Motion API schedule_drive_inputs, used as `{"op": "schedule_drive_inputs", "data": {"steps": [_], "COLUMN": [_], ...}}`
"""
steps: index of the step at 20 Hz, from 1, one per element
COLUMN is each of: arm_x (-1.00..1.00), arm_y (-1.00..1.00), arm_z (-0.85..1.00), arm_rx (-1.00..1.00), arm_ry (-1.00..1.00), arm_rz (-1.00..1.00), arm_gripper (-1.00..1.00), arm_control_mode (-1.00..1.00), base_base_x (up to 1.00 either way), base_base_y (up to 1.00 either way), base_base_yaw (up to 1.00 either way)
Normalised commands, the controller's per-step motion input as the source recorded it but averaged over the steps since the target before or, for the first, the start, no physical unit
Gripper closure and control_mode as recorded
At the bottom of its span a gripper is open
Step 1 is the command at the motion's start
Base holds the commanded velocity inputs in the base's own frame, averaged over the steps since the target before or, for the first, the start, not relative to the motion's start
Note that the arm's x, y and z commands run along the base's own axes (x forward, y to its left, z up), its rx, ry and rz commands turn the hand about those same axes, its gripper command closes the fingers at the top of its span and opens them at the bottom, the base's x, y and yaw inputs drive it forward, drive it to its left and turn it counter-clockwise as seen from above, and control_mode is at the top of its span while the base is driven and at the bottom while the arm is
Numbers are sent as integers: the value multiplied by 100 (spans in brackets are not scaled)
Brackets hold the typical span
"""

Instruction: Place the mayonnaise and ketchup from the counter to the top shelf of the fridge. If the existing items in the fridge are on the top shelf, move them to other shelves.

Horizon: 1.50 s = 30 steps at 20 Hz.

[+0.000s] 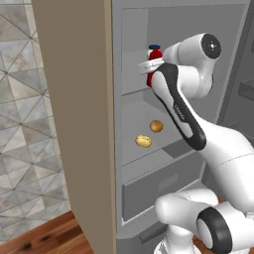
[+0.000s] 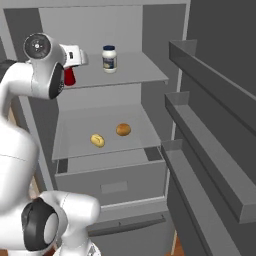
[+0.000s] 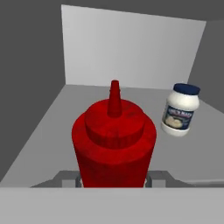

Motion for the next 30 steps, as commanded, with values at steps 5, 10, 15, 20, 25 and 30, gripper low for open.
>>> {"op": "schedule_drive_inputs", "data": {"steps": [5,10,15,20,25,30], "arm_x": [38,45,49,58,59,17], "arm_y": [7,2,8,21,23,2], "arm_z": [-18,-18,-16,-3,-2,-41], "arm_rx": [3,5,0,0,0,0], "arm_ry": [0,0,0,0,1,6], "arm_rz": [0,0,0,0,0,0], "arm_gripper": [100,100,100,100,100,100], "arm_control_mode": [-100,-100,-100,-100,-100,-100], "base_base_x": [0,0,0,0,0,0], "base_base_y": [0,0,0,0,0,0], "base_base_yaw": [0,0,0,0,0,0]}}
